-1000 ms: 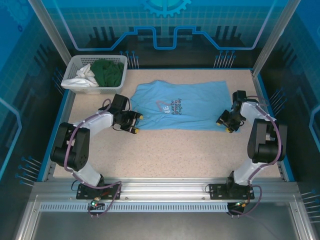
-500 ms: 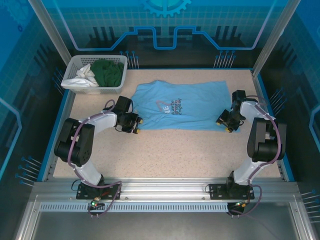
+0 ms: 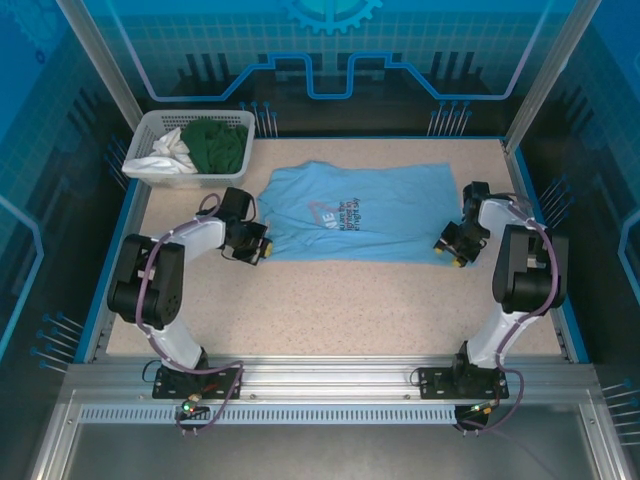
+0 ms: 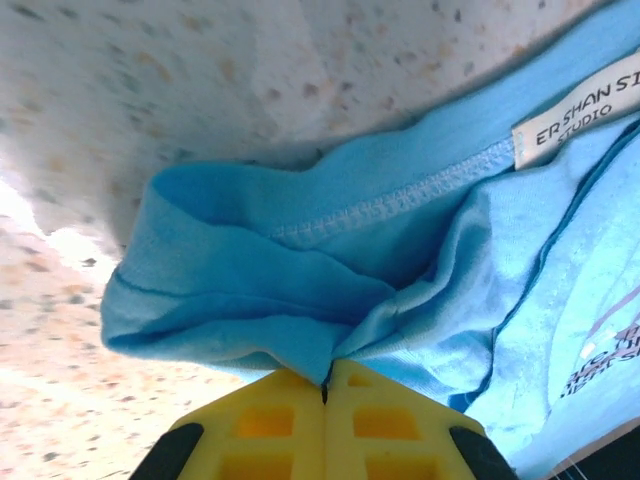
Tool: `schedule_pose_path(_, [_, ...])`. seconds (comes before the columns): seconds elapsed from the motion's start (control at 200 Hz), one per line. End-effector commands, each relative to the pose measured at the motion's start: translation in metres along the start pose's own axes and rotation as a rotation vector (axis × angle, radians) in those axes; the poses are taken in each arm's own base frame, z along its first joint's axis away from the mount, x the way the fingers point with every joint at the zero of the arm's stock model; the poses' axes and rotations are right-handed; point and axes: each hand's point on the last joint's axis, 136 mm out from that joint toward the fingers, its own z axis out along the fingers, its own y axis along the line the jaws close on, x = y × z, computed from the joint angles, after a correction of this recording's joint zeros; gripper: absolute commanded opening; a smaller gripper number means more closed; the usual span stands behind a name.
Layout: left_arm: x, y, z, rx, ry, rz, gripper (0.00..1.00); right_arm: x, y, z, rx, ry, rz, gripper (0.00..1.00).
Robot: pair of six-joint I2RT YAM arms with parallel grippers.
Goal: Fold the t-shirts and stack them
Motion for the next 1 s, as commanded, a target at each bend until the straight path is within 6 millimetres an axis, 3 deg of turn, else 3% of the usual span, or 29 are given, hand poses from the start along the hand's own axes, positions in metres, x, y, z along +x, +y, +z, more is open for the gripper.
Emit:
schedule_pose_path(0.0, [0.007,0.022,-0.017,-0.057,0.054,0.054,0.00,0.000,-0.020,0.004,0.052,0.046,0.040,0.43])
schedule_pose_path(0.115, [0.008,0.043,-0.021,-0.104,0.102,0.097,0.00,0.000,-0.029,0.007,0.047,0.065,0.065,0.45])
schedule_pose_path(0.375, [-0.021,0.092,-0.032,-0.228,0.058,0.127,0.10,0.002,-0.039,0.008,0.049,0.081,0.091,0.47])
schedule_pose_path(0.475, [-0.035,0.101,-0.034,-0.259,0.030,0.130,0.20,0.003,-0.036,0.006,0.025,0.077,0.092,0.49])
schedule_pose_path(0.61, [-0.042,0.087,-0.044,-0.224,0.022,0.139,0.60,0.004,-0.025,-0.008,-0.020,0.049,0.073,0.54])
schedule_pose_path(0.67, [-0.041,0.076,-0.053,-0.191,0.012,0.153,0.67,0.005,-0.020,-0.016,-0.044,0.033,0.064,0.55])
schedule_pose_path(0.805, [-0.015,0.047,-0.079,-0.102,0.008,0.218,0.67,0.016,-0.004,-0.032,-0.102,0.015,0.033,0.57])
schedule_pose_path(0.895, [0.022,0.030,-0.087,-0.038,0.030,0.276,0.65,0.021,0.006,-0.039,-0.113,-0.010,0.000,0.56])
schedule_pose_path(0.99, [0.066,0.015,-0.079,0.022,0.065,0.338,0.58,0.026,0.013,-0.036,-0.113,-0.003,-0.019,0.54])
